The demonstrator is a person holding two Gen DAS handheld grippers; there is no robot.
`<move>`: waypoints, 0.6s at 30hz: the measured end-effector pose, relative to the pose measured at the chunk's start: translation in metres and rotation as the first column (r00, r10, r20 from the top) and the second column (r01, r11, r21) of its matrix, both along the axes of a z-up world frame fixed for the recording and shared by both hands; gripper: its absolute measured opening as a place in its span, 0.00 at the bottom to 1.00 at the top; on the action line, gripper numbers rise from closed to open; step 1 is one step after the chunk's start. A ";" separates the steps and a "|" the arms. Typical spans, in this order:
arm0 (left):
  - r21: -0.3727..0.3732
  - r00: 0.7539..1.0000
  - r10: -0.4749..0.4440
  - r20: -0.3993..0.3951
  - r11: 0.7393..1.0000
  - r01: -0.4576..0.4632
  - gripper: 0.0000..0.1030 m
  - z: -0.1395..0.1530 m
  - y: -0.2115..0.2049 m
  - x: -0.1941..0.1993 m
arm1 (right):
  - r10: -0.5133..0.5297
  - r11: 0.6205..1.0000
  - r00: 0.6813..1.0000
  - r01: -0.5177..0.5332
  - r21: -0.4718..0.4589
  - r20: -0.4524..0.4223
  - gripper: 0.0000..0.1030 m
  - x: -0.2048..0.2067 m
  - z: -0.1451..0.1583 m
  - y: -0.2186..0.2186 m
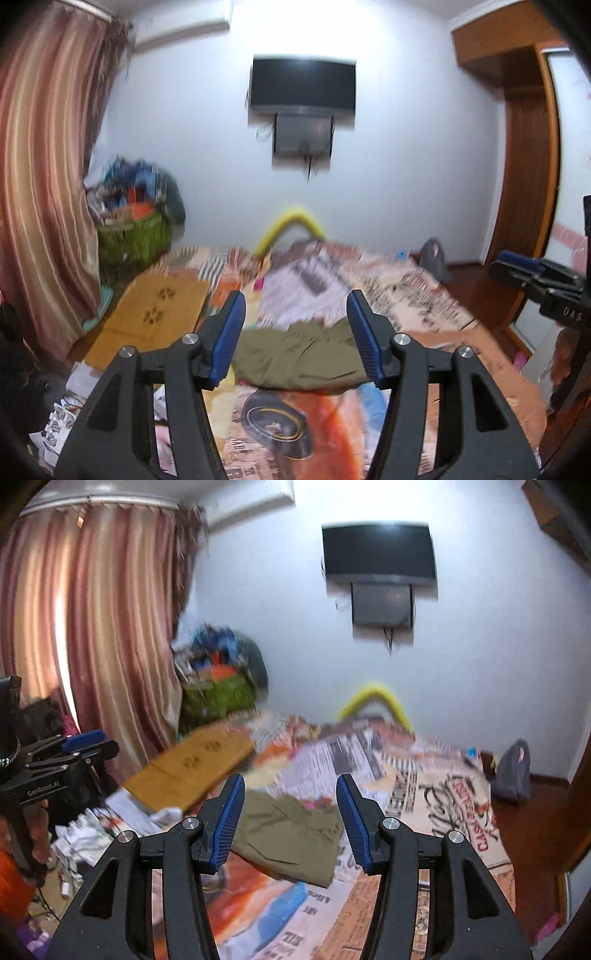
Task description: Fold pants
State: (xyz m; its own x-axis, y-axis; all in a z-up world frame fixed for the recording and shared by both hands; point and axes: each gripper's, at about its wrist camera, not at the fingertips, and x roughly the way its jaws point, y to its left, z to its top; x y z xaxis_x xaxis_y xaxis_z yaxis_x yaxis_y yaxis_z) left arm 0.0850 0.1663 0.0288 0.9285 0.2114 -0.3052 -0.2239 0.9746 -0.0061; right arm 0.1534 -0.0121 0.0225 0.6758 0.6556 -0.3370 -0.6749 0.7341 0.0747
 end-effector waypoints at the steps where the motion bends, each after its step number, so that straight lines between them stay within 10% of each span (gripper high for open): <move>1: 0.015 1.000 0.001 0.027 1.000 -0.002 0.57 0.005 -0.008 -0.013 | 0.007 1.000 1.000 -0.007 0.023 0.015 0.47 -0.012 0.006 -0.004; 8: 0.066 0.989 0.017 0.145 0.997 -0.026 0.70 0.014 -0.048 -0.084 | 0.014 0.995 0.994 -0.025 0.101 0.109 0.50 -0.082 0.015 -0.017; 11: 0.073 0.986 0.018 0.164 0.997 -0.031 0.90 0.008 -0.056 -0.100 | 0.005 0.991 0.993 -0.020 0.132 0.117 0.70 -0.100 0.008 -0.021; 18: 0.061 0.986 0.030 0.163 0.997 -0.040 1.00 -0.007 -0.064 -0.117 | -0.087 0.981 0.987 0.062 0.181 0.133 1.00 -0.119 -0.006 -0.024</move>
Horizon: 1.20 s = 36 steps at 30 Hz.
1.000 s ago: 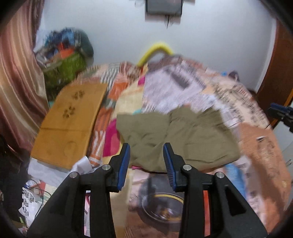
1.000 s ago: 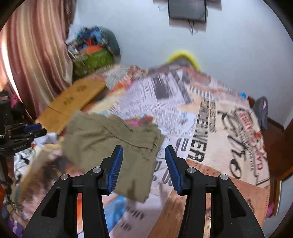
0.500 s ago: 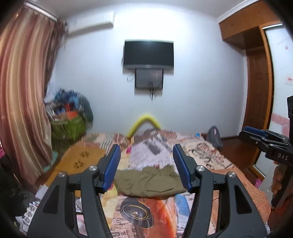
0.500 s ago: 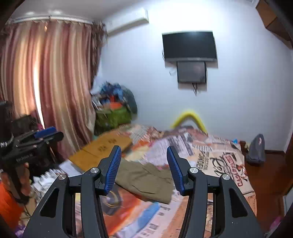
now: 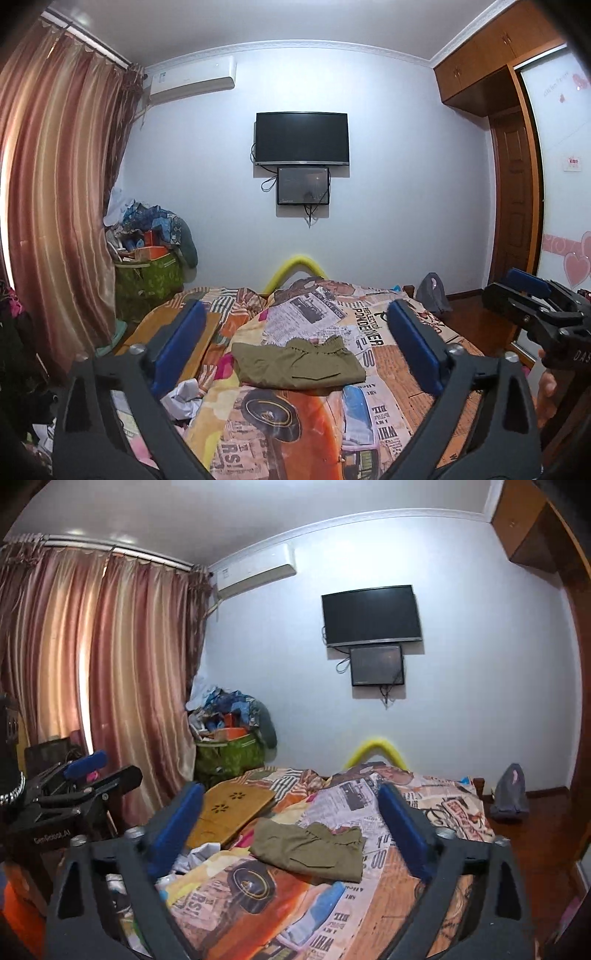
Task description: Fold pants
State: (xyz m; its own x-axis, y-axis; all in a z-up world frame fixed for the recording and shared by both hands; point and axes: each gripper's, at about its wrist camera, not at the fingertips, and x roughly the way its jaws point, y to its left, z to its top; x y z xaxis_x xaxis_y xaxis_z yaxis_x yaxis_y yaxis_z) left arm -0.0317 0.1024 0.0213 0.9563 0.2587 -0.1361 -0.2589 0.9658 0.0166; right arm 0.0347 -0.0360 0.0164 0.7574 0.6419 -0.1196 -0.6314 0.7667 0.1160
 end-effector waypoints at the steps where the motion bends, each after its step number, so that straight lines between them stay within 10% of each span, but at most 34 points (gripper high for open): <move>1: -0.005 1.000 0.005 0.005 1.000 -0.005 1.00 -0.001 0.001 -0.001 | -0.005 1.000 1.000 0.005 0.000 0.002 1.00 -0.004 -0.001 -0.001; 36: 0.008 1.000 -0.025 0.013 1.000 0.025 1.00 -0.016 -0.008 -0.014 | -0.047 0.997 0.999 0.048 -0.053 0.029 1.00 -0.032 -0.004 -0.005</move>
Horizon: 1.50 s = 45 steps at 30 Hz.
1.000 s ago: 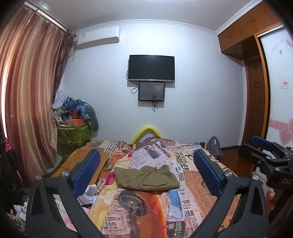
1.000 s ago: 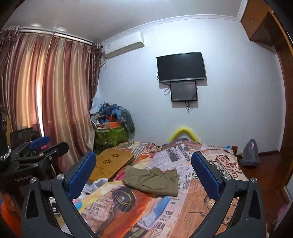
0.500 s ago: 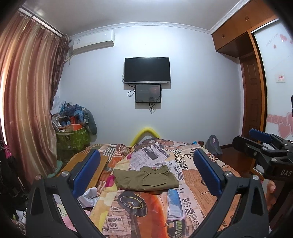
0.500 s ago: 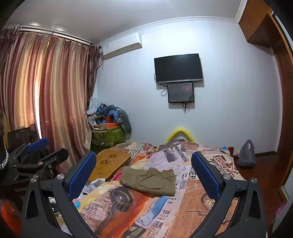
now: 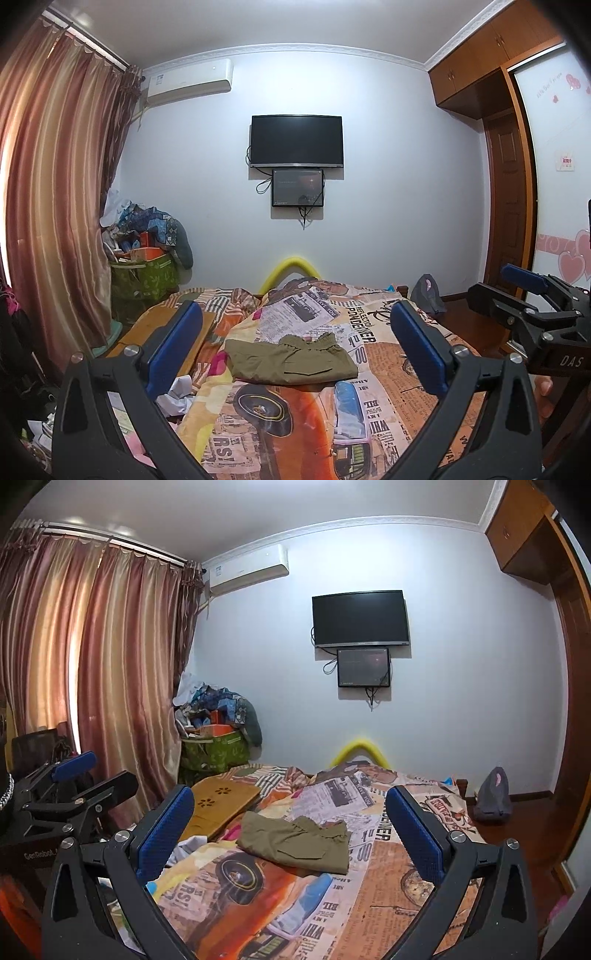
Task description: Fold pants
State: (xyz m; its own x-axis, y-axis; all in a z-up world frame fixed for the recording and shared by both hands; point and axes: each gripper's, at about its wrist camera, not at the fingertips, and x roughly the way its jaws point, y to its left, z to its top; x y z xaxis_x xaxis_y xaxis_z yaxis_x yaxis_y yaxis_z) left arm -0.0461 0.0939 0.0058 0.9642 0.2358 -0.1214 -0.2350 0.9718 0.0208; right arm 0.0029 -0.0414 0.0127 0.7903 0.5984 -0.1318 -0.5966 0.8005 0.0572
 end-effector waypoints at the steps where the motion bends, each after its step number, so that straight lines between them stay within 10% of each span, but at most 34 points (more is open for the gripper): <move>1: -0.001 1.000 -0.001 -0.001 1.000 0.001 1.00 -0.001 0.001 0.001 | 0.000 1.000 1.000 0.000 0.000 0.000 1.00 0.000 -0.001 0.000; 45: -0.060 0.999 -0.023 -0.044 0.998 0.021 1.00 -0.012 -0.004 0.011 | 0.003 1.000 0.999 -0.003 0.003 -0.032 1.00 0.004 -0.007 0.000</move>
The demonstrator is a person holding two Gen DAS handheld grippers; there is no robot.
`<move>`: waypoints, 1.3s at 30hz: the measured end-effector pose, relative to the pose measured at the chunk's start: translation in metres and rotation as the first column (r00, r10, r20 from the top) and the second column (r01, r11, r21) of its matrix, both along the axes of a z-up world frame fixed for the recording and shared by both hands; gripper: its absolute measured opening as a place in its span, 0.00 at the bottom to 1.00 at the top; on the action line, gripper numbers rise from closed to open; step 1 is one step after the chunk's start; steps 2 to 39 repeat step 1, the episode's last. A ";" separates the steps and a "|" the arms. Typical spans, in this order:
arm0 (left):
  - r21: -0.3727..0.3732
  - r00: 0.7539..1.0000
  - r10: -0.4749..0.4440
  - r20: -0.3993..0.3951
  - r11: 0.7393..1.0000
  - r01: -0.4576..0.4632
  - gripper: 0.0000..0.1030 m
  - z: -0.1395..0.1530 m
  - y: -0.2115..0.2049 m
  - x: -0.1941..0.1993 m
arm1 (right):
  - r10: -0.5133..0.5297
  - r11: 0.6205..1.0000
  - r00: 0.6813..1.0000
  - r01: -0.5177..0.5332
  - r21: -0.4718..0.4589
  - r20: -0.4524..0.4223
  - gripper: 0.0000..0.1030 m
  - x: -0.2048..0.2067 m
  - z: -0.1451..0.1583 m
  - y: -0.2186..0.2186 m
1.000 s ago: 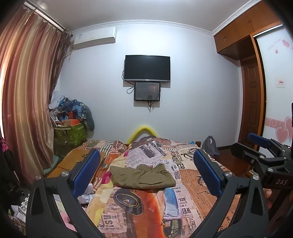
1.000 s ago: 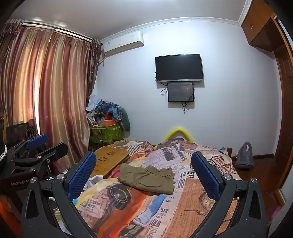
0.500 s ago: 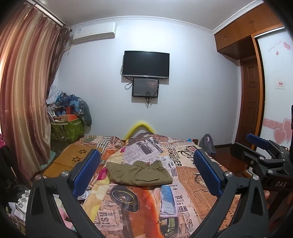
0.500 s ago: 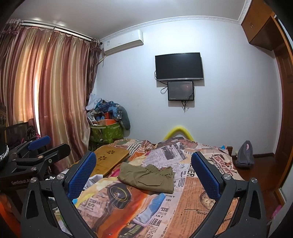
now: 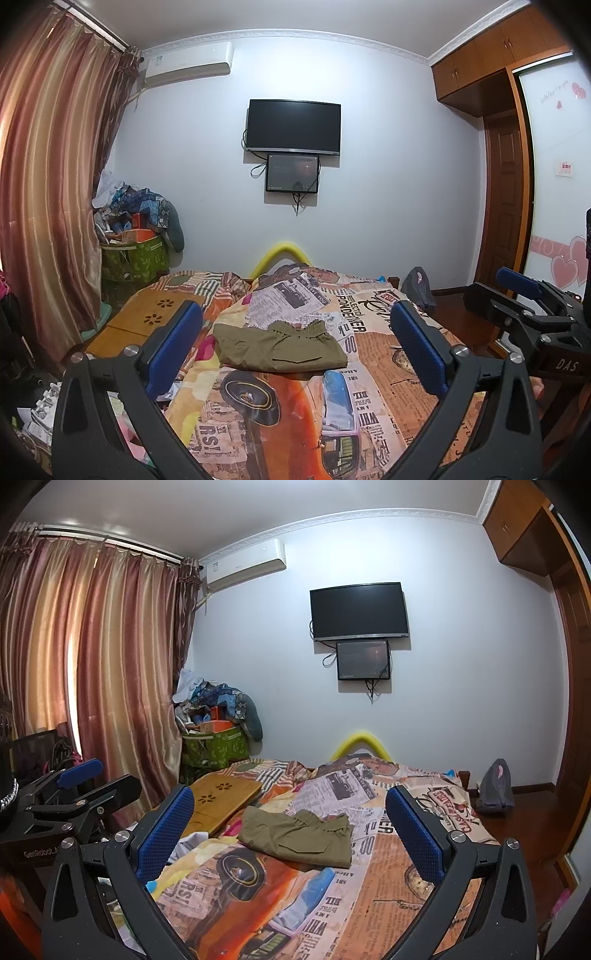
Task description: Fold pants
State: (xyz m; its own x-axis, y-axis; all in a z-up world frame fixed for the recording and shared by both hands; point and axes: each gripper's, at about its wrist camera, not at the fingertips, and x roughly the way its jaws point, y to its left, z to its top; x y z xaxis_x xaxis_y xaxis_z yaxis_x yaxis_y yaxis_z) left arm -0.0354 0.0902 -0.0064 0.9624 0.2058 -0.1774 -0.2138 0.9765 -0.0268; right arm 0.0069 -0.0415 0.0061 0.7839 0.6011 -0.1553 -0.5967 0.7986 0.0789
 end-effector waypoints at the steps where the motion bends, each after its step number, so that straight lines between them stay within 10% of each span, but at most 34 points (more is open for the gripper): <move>1: -0.001 1.000 0.000 -0.001 1.000 0.000 1.00 0.000 0.000 0.000 | 0.000 1.000 1.000 0.000 0.000 0.000 1.00 0.000 0.000 0.000; 39: -0.001 1.000 0.000 -0.001 1.000 0.000 1.00 0.000 0.000 0.000 | 0.000 1.000 1.000 0.000 0.000 0.000 1.00 0.000 0.000 0.000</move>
